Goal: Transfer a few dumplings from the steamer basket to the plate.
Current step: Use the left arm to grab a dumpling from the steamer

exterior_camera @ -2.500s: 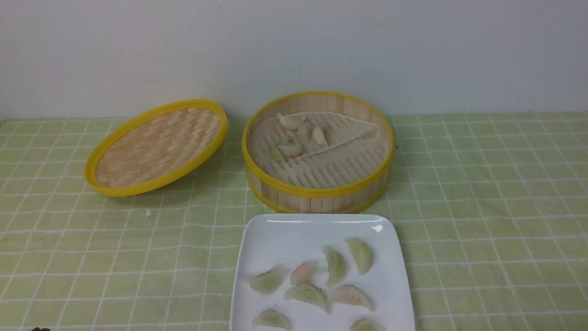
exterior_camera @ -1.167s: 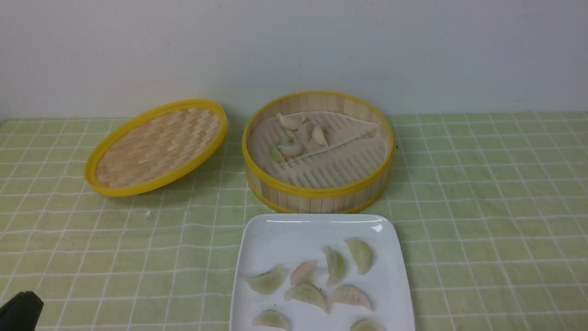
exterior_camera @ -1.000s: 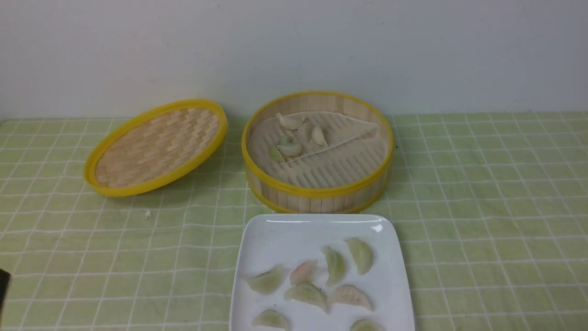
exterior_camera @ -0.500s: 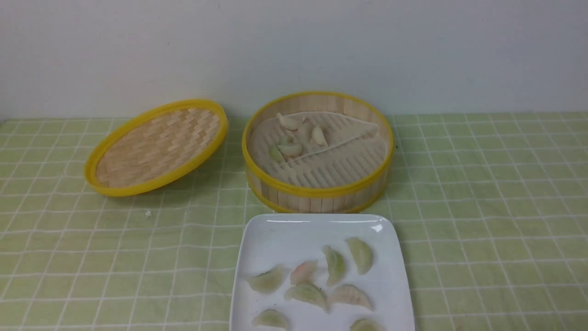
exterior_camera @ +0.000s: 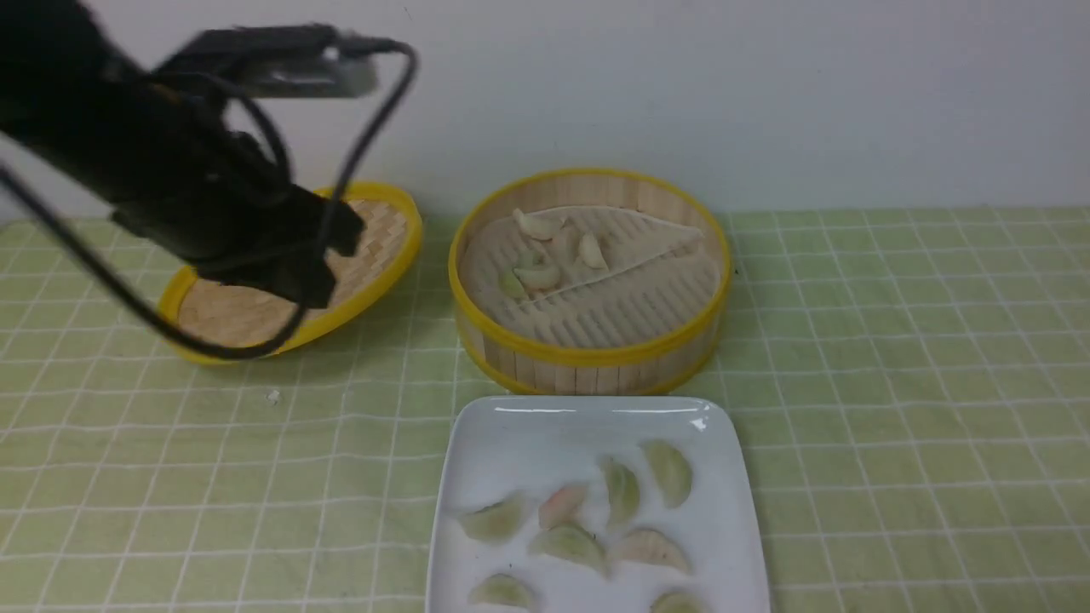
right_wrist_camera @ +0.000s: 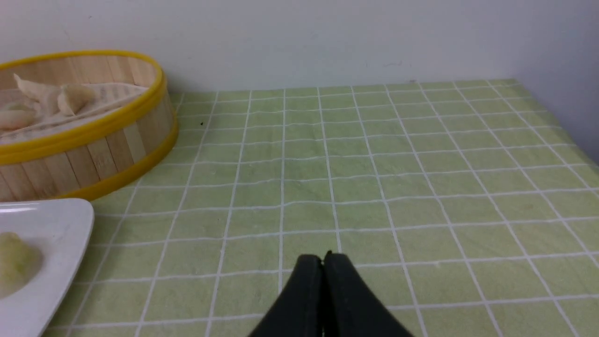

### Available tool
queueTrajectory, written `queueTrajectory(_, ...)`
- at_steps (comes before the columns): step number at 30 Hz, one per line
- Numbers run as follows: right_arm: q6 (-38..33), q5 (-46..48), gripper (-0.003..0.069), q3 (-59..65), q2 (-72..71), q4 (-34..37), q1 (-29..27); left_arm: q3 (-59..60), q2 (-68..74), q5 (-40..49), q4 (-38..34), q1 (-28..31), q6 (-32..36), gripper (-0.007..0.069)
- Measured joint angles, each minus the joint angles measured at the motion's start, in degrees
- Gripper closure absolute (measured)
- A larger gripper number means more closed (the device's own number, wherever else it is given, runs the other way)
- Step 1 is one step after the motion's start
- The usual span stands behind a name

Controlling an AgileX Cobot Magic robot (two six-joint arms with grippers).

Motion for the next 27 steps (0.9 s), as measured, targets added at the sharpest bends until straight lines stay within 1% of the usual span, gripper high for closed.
queueTrajectory(1, 0.0, 0.0, 0.0673, 0.0, 0.0, 0.0, 0.0, -2.4, 2.8, 0.0, 1.5, -1.8, -0.6, 0.063)
queueTrajectory(2, 0.0, 0.0, 0.0673, 0.0, 0.0, 0.0, 0.0, -2.9, 3.3, 0.0, 2.1, -2.1, -0.8, 0.063)
queueTrajectory(3, 0.0, 0.0, 0.0673, 0.0, 0.0, 0.0, 0.0, -7.6, 7.9, 0.3, 4.1, -4.6, -1.8, 0.063)
queueTrajectory(5, 0.0, 0.0, 0.0673, 0.0, 0.0, 0.0, 0.0, -13.2, 12.6, 1.0, 5.9, -6.4, -2.6, 0.063)
queueTrajectory(6, 0.0, 0.0, 0.0673, 0.0, 0.0, 0.0, 0.0, -13.8, 13.1, 1.0, 6.0, -6.4, -2.7, 0.063)
queueTrajectory(9, 0.0, 0.0, 0.0673, 0.0, 0.0, 0.0, 0.0, -24.0, 20.9, 3.3, 7.3, -7.1, -3.2, 0.063)
queueTrajectory(12, 0.0, 0.0, 0.0673, 0.0, 0.0, 0.0, 0.0, -31.4, 27.9, 5.3, 7.8, -7.1, -3.4, 0.063)
queueTrajectory(14, 0.0, 0.0, 0.0673, 0.0, 0.0, 0.0, 0.0, -34.4, 30.5, 5.7, 7.8, -7.1, -3.6, 0.063)
queueTrajectory(15, 0.0, 0.0, 0.0673, 0.0, 0.0, 0.0, 0.0, -38.0, 33.2, 5.7, 7.8, -7.1, -3.6, 0.063)
queueTrajectory(20, 0.0, 0.0, 0.0673, 0.0, 0.0, 0.0, 0.0, -46.5, 40.7, 5.8, 7.8, -7.1, -3.7, 0.063)
queueTrajectory(24, 0.0, 0.0, 0.0673, 0.0, 0.0, 0.0, 0.0, -48.5, 43.7, 5.3, 7.9, -7.1, -3.2, 0.0629)
queueTrajectory(27, 0.0, 0.0, 0.0673, 0.0, 0.0, 0.0, 0.0, -48.5, 45.2, 2.8, 8.0, -7.1, -0.4, 0.0599)
